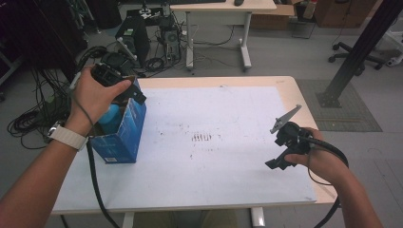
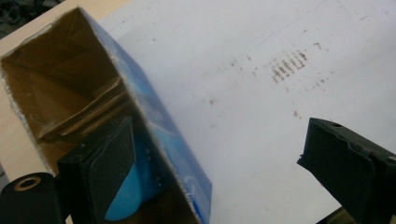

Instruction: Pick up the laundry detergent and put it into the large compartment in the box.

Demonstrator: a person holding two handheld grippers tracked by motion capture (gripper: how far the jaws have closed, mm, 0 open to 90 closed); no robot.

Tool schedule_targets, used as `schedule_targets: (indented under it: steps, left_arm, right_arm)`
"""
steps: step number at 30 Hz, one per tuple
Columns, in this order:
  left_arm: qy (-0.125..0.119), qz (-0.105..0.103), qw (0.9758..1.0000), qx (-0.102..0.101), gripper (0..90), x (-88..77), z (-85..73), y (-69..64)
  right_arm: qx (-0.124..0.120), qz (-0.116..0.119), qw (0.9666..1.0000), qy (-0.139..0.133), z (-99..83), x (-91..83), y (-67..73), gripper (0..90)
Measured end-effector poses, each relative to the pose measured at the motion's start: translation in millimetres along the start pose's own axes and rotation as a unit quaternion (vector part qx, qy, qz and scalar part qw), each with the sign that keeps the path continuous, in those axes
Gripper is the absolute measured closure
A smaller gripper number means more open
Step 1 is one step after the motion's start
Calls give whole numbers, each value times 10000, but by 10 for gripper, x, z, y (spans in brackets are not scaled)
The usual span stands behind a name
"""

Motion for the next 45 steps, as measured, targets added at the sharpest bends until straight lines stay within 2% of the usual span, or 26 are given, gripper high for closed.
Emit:
schedule_targets:
  steps: [9,13,19,25,30,39,45]
  left_arm:
    - [-3,-99,9996,257,92,3,32,-141]
    - [-7,-184,9988,443,91,0,55,-219]
    - [13,-255,9979,603,92,11,70,-312]
    - [-51,-348,9961,806,91,17,83,-376]
    - [-113,-411,9936,1044,90,32,82,-459]
    - [18,-544,9909,1231,90,146,26,-578]
    - [22,-637,9886,1366,90,181,14,-648]
  right_arm:
    - [2,0,10000,8,1,4,4,100]
    - [6,-6,10000,11,8,-3,1,100]
    - [-9,6,10000,7,16,5,-3,99]
    - [-18,1,10000,7,22,10,-10,100]
    - [-9,4,10000,-2,30,6,-7,99]
    - [-35,23,10000,-7,47,28,5,100]
    - [-22,6,10000,-2,38,24,0,99]
Point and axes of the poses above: each handheld gripper's, and its own axes: x roughly forward along the jaws, z roughly out of its top, y roughly to its left, the point moved 9 cm from there along x, roughly forward along the jaws, and after that the axes turned 5 degrees about x, right-handed, at the moved point
